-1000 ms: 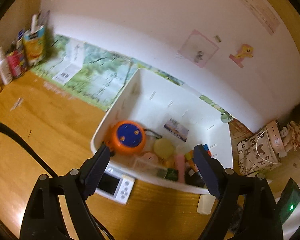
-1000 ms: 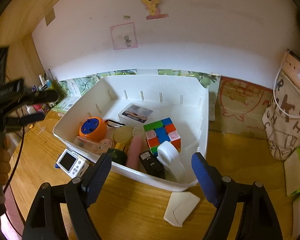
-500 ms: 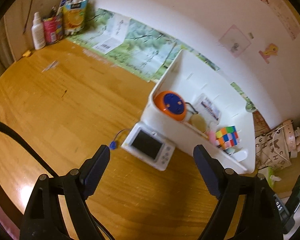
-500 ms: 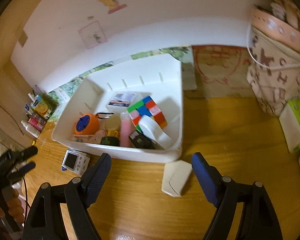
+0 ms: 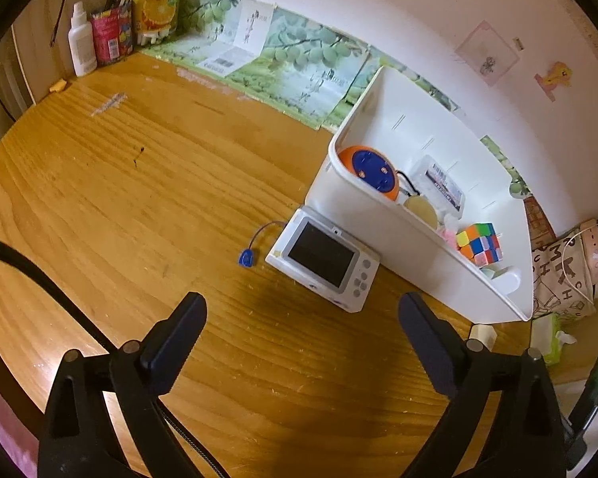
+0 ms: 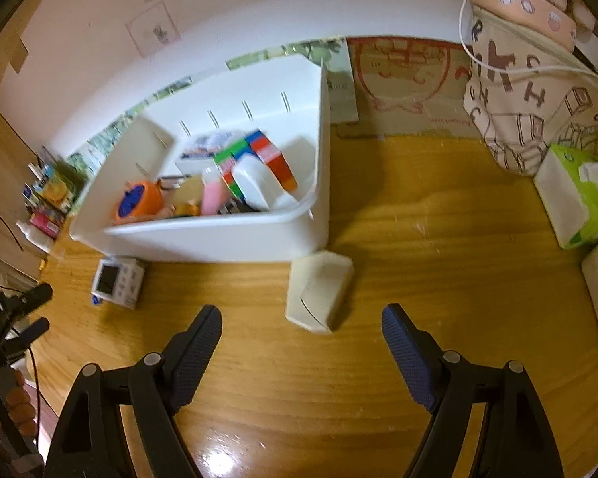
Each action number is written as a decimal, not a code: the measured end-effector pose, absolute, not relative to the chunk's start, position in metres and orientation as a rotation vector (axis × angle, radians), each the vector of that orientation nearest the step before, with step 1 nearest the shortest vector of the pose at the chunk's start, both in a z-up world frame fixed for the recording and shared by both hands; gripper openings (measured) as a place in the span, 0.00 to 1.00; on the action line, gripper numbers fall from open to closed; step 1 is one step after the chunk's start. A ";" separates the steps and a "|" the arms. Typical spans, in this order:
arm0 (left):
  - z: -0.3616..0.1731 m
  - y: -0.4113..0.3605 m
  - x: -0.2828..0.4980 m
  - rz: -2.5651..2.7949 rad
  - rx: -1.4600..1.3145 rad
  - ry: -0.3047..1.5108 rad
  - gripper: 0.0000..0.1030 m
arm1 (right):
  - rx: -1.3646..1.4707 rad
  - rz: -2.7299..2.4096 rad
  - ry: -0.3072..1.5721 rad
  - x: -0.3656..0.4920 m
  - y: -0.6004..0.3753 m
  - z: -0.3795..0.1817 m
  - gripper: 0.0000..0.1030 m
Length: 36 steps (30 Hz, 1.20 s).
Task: Organize rigid objects
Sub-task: 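Withdraw both tools, moving right tool to the beige block and left tool to the white device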
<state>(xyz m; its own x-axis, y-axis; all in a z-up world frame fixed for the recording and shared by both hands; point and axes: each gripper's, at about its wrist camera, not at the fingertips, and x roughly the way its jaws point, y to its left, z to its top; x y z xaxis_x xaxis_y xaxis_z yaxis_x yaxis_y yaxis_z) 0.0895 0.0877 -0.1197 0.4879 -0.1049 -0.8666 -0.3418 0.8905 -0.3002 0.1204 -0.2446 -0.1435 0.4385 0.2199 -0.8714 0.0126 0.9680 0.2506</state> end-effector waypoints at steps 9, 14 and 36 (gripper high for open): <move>-0.142 0.081 0.097 0.179 -0.529 1.118 0.95 | 0.239 0.070 1.151 0.117 -0.240 -0.165 0.81; -0.154 0.080 0.103 0.217 -0.598 1.134 0.95 | 0.255 0.055 1.162 0.121 -0.241 -0.173 0.81; -0.183 0.082 0.140 0.356 -0.695 1.126 0.95 | 0.102 0.109 1.144 0.146 -0.233 -0.192 0.80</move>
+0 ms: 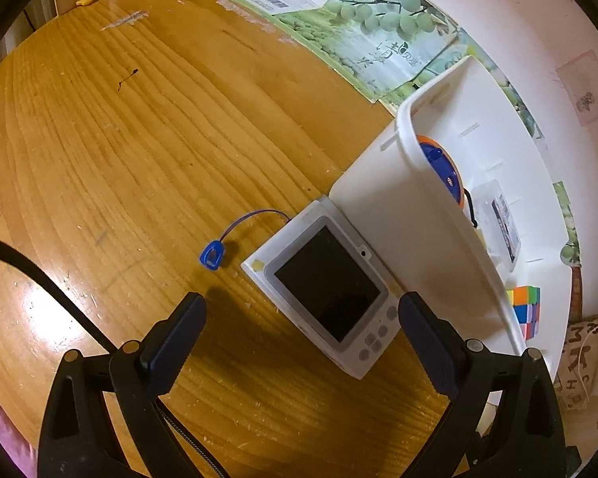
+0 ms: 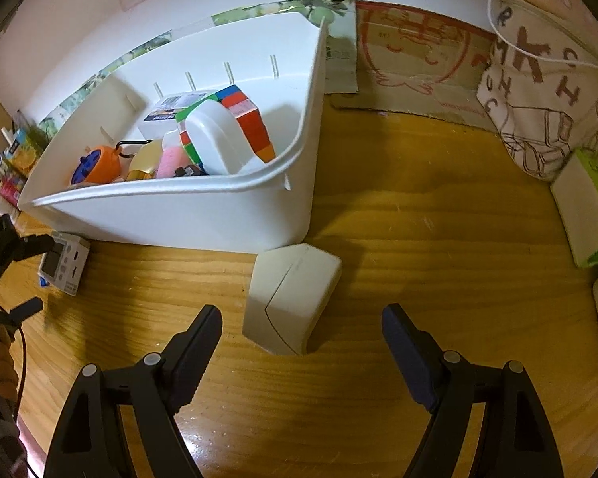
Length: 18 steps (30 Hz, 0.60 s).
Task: Organize rigid objects
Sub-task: 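Withdraw both tools, moving right tool to the beige block and left tool to the white device, then grasp the beige block with right tool while left tool approaches the white device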
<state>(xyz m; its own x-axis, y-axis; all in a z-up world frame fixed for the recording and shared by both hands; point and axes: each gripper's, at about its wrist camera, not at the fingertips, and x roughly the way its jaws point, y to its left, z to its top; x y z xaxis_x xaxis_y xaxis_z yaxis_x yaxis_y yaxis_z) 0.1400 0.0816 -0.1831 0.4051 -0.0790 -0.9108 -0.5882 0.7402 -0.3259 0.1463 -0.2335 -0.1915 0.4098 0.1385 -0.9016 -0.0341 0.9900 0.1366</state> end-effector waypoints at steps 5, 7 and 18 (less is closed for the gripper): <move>-0.185 0.080 0.145 0.367 -0.675 1.124 0.95 | 0.081 0.124 1.146 0.151 -0.231 -0.196 0.80; -0.185 0.079 0.147 0.369 -0.666 1.124 0.94 | 0.071 0.130 1.147 0.153 -0.230 -0.197 0.78; -0.188 0.074 0.161 0.361 -0.579 1.111 0.94 | 0.027 0.125 1.155 0.159 -0.231 -0.206 0.66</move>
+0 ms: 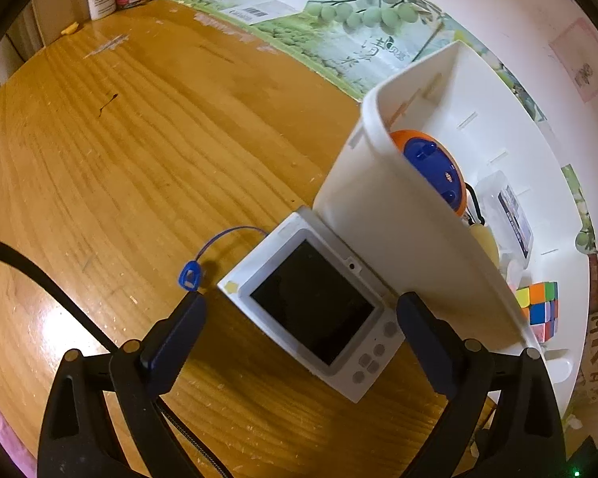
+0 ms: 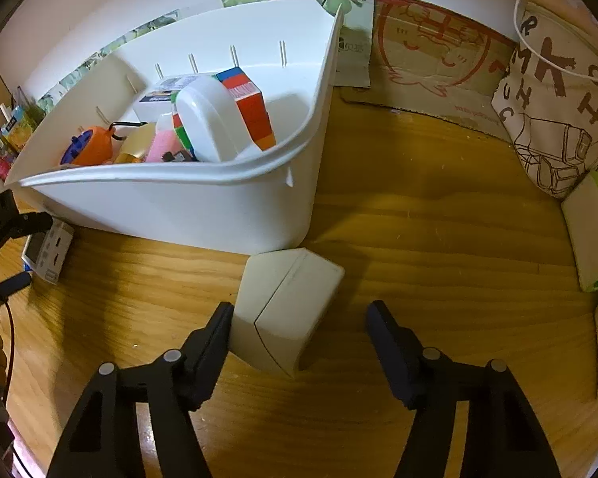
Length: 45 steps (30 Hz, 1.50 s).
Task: Organize rigid objects
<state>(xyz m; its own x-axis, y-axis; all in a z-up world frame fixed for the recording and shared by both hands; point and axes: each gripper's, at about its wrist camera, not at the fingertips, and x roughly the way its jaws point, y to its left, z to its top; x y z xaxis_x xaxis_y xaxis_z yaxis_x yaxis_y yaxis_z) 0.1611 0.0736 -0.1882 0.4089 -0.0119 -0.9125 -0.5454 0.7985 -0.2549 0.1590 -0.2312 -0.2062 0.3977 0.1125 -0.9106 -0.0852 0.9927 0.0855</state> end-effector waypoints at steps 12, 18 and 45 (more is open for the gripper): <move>-0.188 0.069 0.171 0.299 -0.470 1.124 0.90 | -0.055 0.160 1.120 0.162 -0.220 -0.207 0.45; -0.187 0.070 0.171 0.264 -0.445 1.112 0.88 | -0.064 0.174 1.113 0.162 -0.219 -0.206 0.45; -0.184 0.025 0.137 0.017 -0.323 1.129 0.80 | -0.071 0.230 1.090 0.158 -0.211 -0.195 0.44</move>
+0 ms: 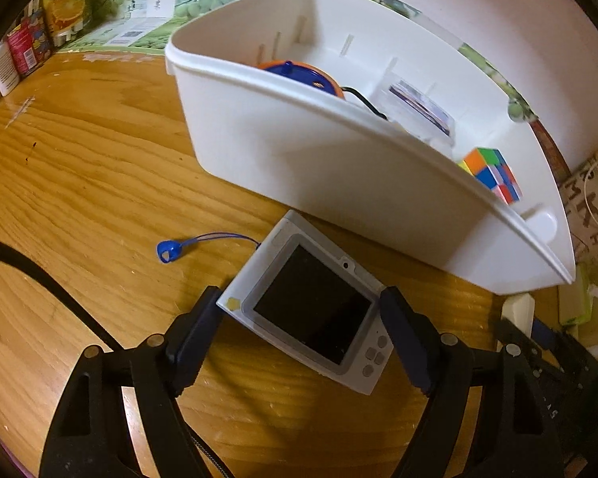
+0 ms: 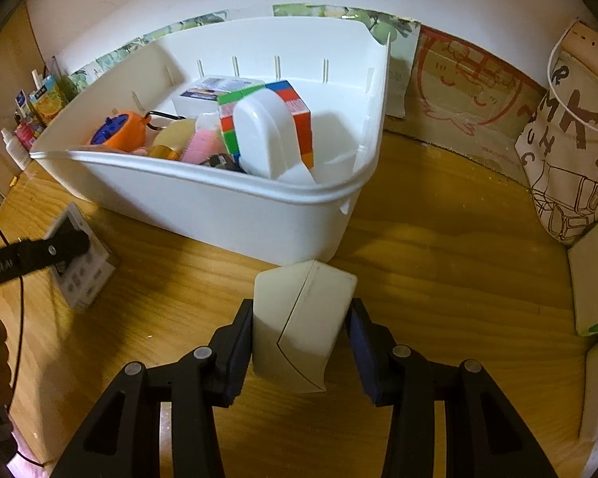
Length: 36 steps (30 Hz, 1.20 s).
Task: Organize rigid objects
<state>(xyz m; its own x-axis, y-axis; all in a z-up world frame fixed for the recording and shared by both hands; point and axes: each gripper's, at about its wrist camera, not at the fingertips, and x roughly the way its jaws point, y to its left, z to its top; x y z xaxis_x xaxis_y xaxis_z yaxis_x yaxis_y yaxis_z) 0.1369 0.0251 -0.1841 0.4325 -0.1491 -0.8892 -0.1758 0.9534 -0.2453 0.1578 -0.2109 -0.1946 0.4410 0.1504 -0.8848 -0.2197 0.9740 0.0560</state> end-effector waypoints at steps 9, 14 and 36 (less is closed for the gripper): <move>-0.179 0.047 0.120 -0.009 -0.519 1.110 0.36 | -0.044 0.262 1.091 0.153 -0.213 -0.185 0.44; -0.176 0.056 0.110 -0.016 -0.561 1.107 0.32 | -0.021 0.273 1.101 0.149 -0.217 -0.186 0.44; -0.175 0.041 0.107 0.108 -0.540 1.218 0.81 | 0.080 0.328 1.144 0.131 -0.228 -0.180 0.44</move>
